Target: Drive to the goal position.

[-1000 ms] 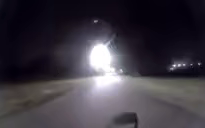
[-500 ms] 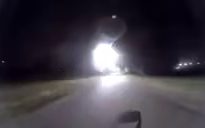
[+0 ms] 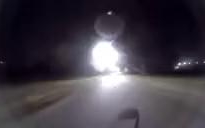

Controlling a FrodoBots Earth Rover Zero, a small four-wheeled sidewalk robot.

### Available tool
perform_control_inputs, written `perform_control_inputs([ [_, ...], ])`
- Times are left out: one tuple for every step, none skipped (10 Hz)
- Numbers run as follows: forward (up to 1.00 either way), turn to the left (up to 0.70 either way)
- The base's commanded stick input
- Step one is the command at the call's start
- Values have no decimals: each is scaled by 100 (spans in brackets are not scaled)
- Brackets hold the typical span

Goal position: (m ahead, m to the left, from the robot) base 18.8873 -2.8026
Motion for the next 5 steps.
perform_control_inputs([
  [100,0],
  [100,-13],
  [100,-17],
  [100,-11],
  [100,-5],
])
